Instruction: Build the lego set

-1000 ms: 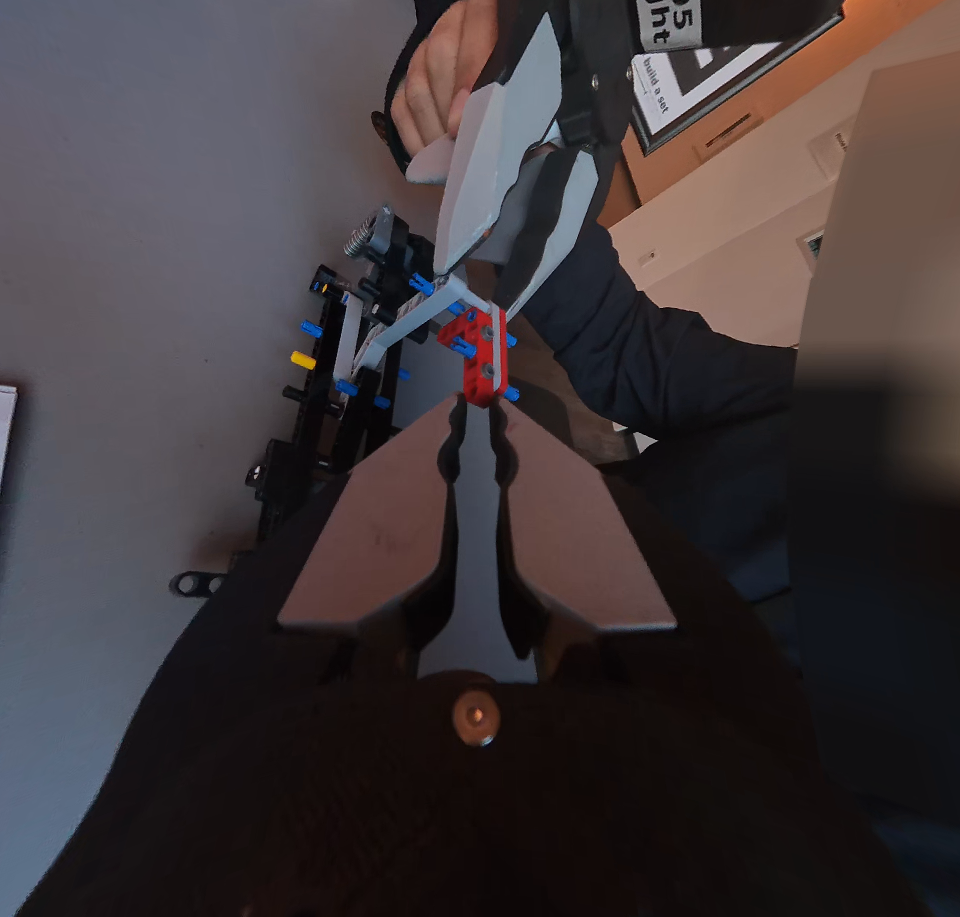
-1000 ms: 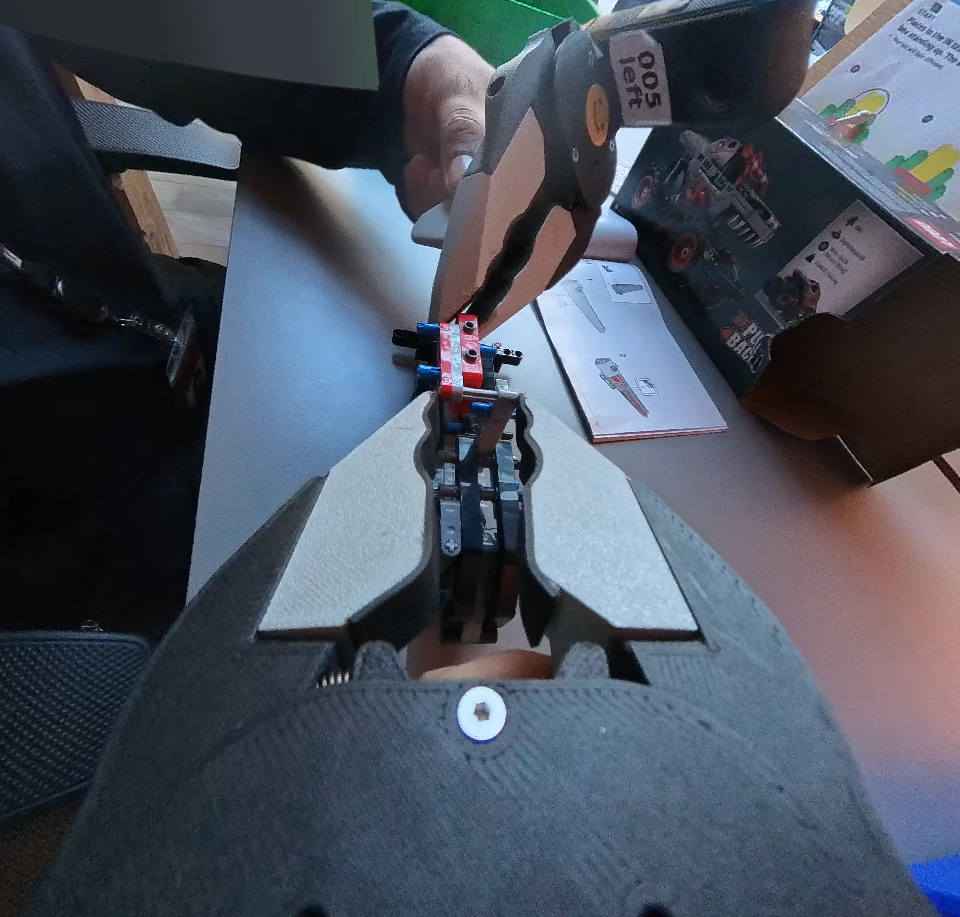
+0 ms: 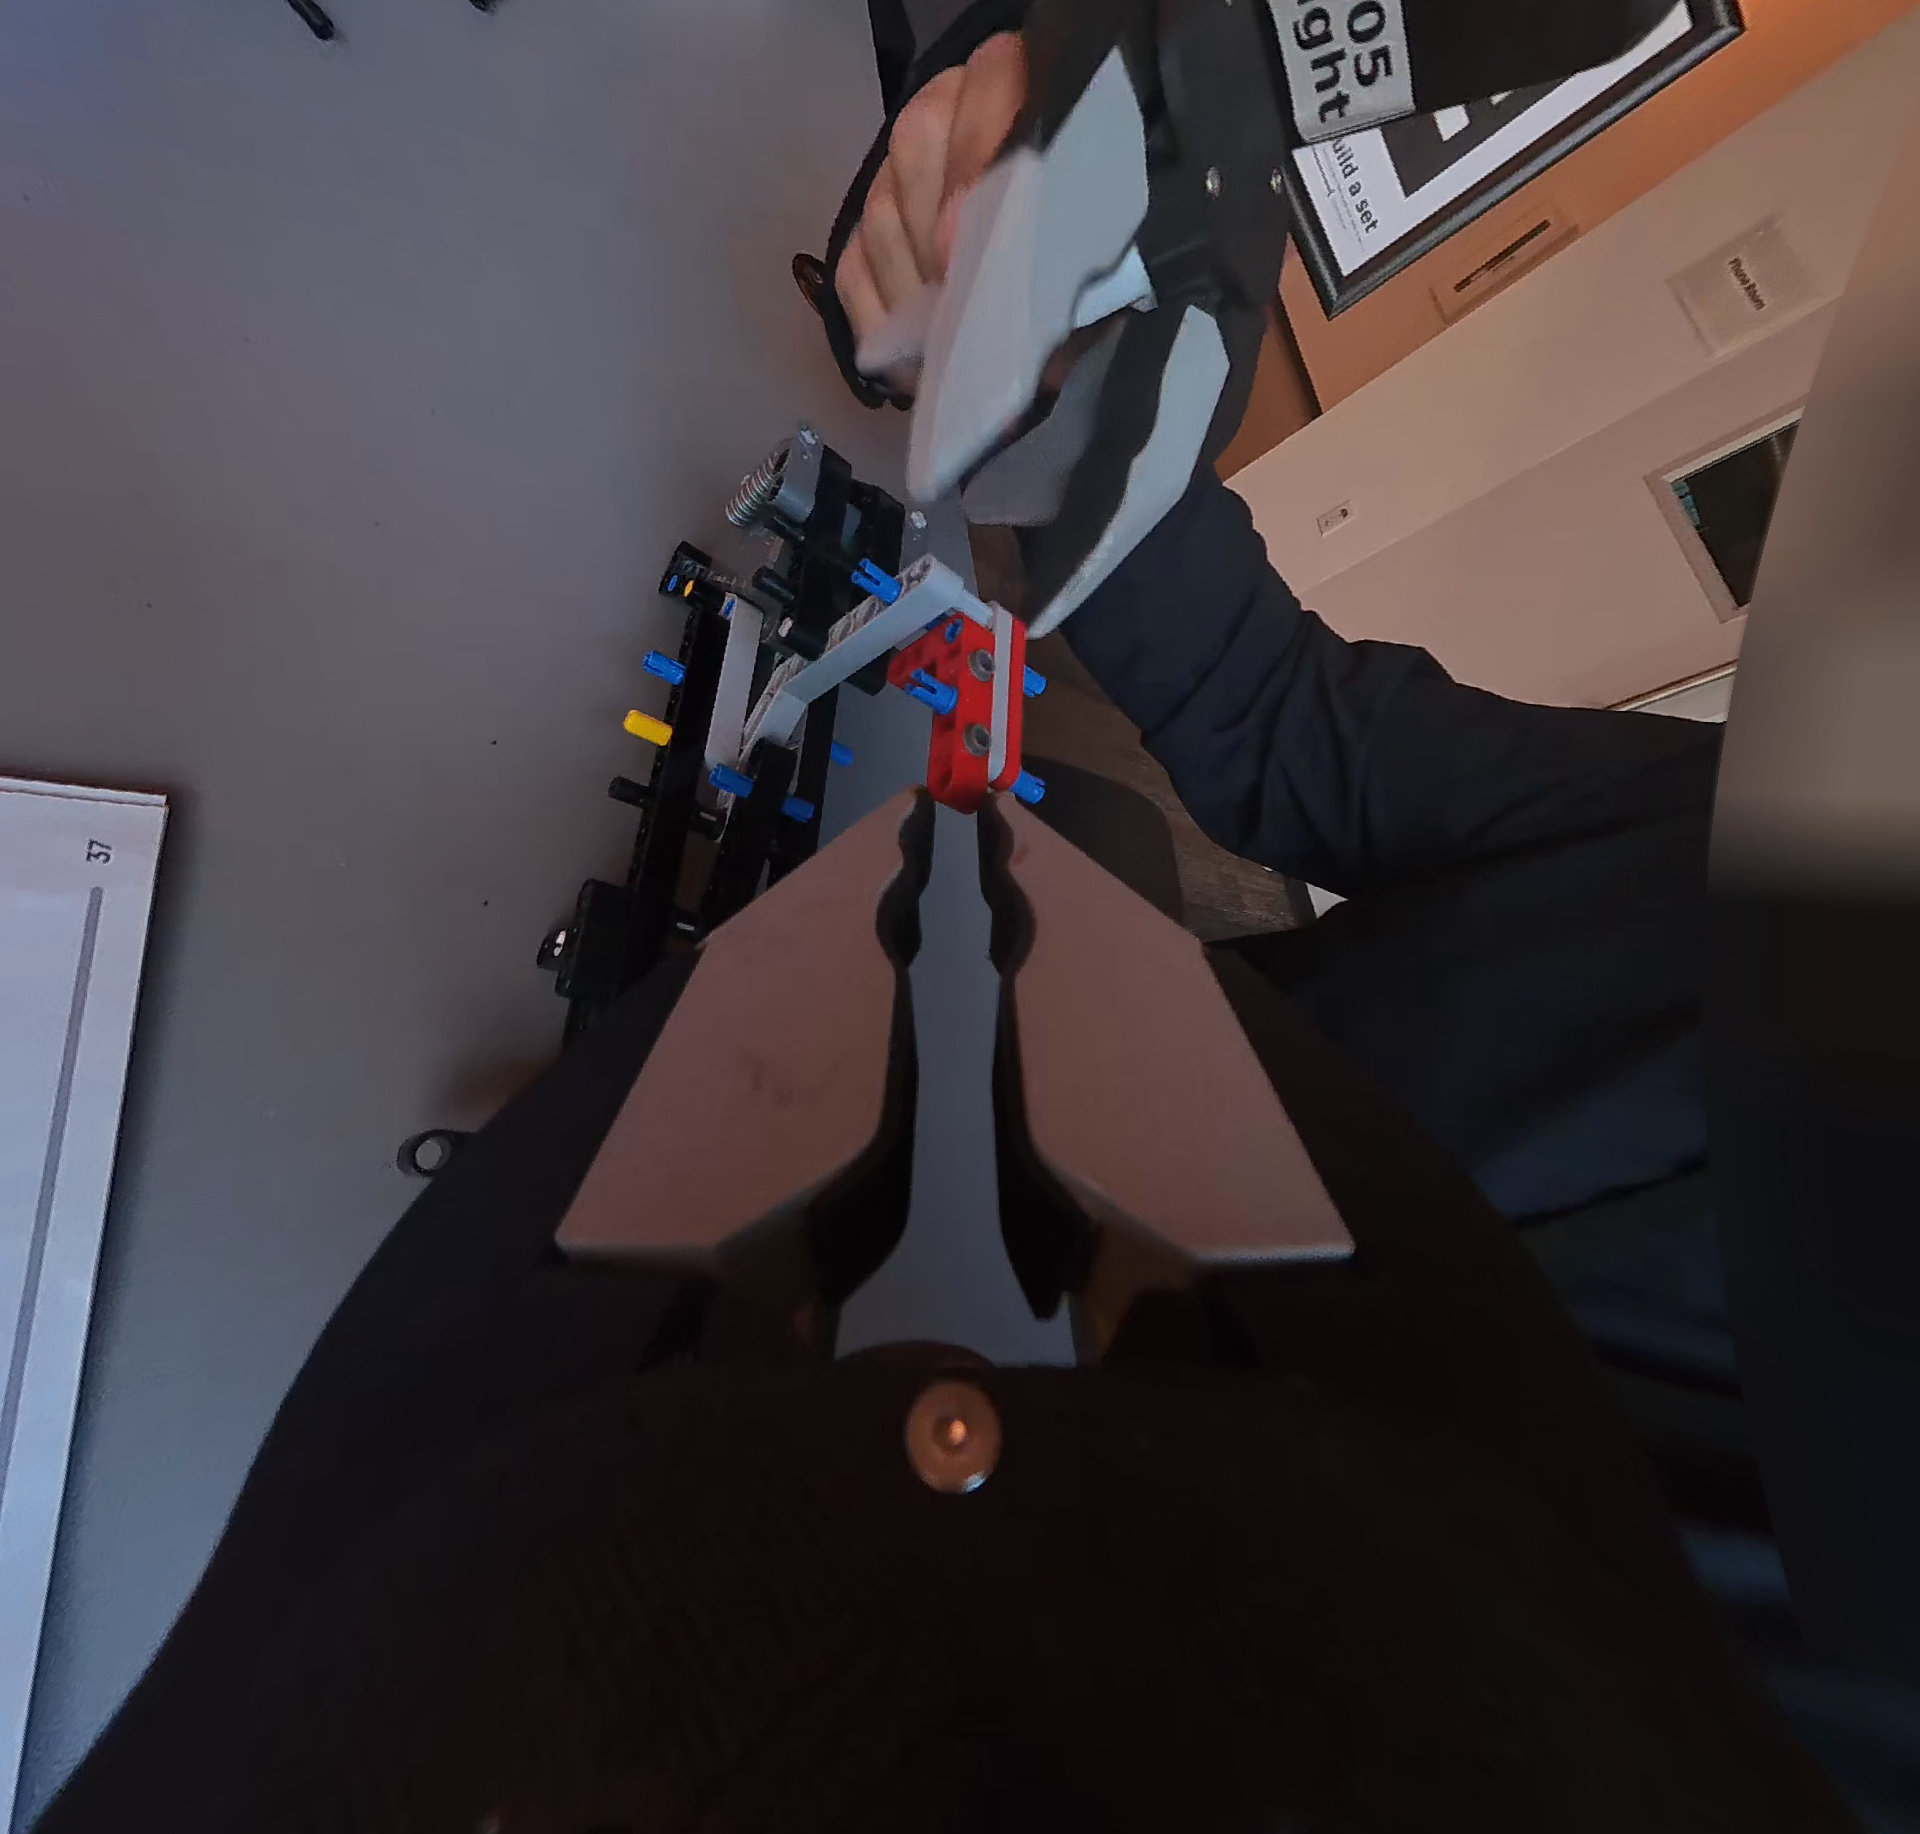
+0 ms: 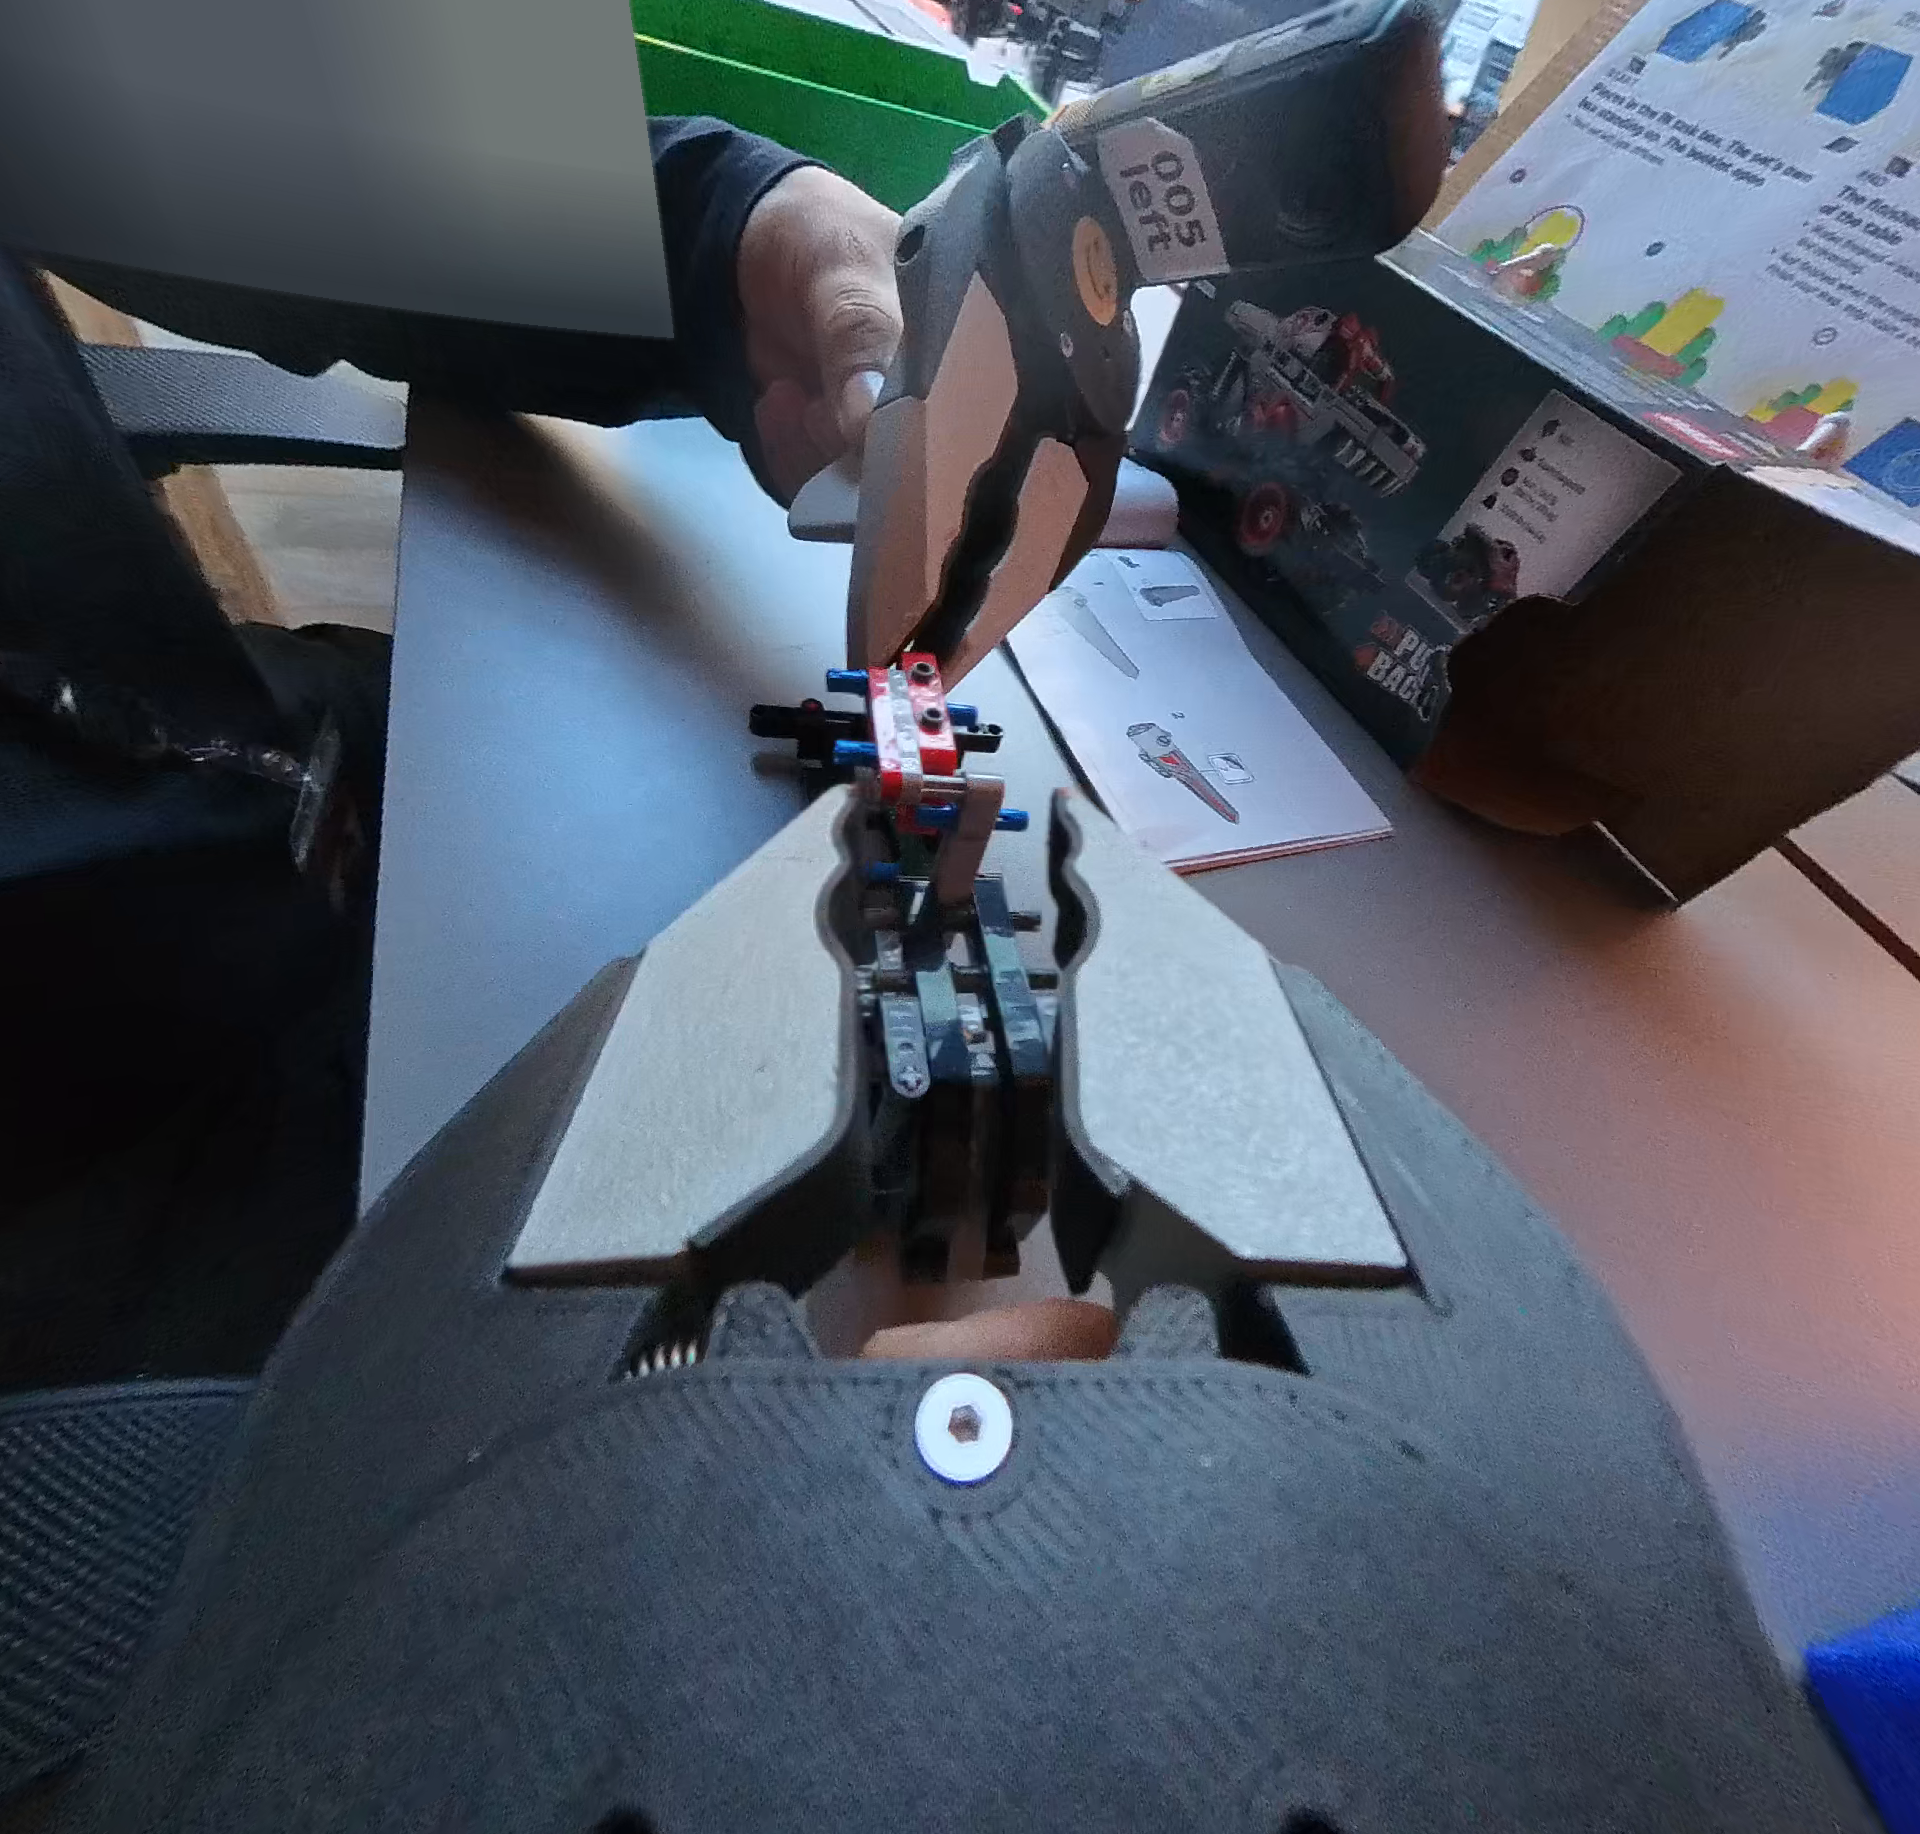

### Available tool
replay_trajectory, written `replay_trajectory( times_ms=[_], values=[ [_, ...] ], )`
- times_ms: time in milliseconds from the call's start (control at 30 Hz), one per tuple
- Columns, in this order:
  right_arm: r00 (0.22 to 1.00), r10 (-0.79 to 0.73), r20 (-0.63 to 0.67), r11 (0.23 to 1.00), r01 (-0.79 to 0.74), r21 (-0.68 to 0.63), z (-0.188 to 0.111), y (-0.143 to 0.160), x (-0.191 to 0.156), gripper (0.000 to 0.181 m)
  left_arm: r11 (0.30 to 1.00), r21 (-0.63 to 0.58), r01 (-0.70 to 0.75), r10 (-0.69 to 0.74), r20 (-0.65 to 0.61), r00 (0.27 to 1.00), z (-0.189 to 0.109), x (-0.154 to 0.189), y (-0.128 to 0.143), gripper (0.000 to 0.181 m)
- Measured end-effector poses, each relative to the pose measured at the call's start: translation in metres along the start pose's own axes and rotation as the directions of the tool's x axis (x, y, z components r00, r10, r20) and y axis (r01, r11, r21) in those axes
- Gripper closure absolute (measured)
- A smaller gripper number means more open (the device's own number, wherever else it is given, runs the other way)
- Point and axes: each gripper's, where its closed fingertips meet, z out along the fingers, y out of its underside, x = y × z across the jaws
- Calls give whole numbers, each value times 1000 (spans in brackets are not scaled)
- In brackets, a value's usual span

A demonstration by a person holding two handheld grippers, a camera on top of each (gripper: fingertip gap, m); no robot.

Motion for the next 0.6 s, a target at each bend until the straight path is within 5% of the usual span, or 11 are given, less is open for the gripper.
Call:
replay_trajectory(
  times_ms=[67,600],
  values=[
    [1000,-9,18,1000,10,-7,2,1,-2,163,1000,1,-1,1,4,1000,0,-1,0,176],
    [999,-14,40,1000,15,-16,7,3,-4,161,1000,-4,-8,8,14,1000,0,-1,1,176]
  ],
)
